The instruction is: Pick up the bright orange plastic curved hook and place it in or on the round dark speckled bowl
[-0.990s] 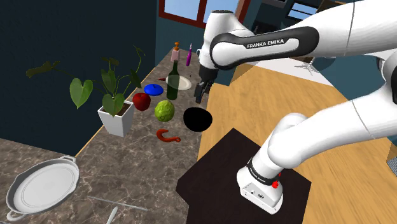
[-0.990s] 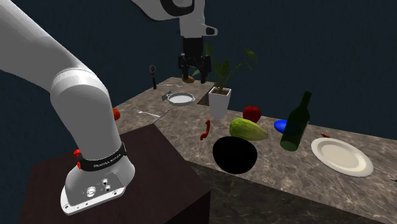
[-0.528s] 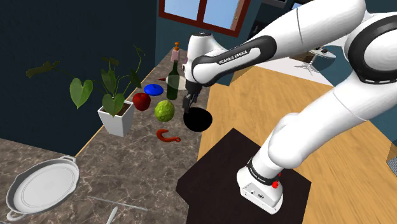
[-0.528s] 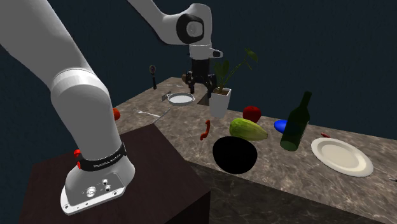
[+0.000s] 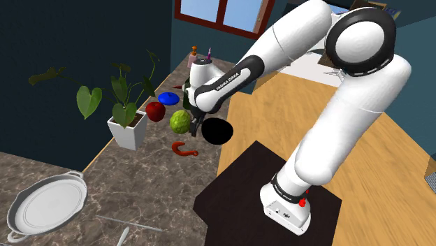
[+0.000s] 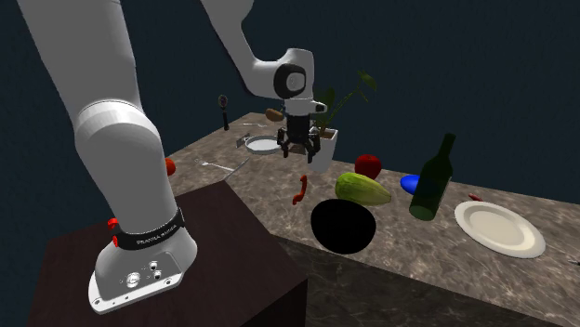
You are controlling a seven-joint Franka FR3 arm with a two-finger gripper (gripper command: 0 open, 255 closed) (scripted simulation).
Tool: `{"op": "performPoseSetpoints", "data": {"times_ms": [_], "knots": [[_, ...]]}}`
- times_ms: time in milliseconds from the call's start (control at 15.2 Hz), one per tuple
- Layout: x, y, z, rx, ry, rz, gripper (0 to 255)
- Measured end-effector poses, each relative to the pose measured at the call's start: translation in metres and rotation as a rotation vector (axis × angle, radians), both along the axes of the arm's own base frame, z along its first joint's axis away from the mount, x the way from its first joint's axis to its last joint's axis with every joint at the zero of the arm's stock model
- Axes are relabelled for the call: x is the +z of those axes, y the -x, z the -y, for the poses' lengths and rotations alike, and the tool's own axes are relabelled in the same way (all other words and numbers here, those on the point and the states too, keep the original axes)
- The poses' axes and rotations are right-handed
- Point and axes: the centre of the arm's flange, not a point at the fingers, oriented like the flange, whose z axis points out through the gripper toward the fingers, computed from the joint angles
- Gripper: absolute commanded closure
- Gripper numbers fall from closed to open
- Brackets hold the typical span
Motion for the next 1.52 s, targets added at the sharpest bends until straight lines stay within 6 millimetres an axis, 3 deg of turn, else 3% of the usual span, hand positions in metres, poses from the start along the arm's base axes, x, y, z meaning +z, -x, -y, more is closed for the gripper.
{"op": "performPoseSetpoints", "data": {"times_ms": [528,990,1452,1518], "knots": [[-0.094,-0.040,-0.030,0.091,0.002,-0.023,0],[-0.136,-0.042,-0.030,0.099,0.002,-0.025,0],[-0.142,-0.042,-0.030,0.099,0.002,-0.025,0],[-0.142,-0.042,-0.030,0.099,0.002,-0.025,255]]}}
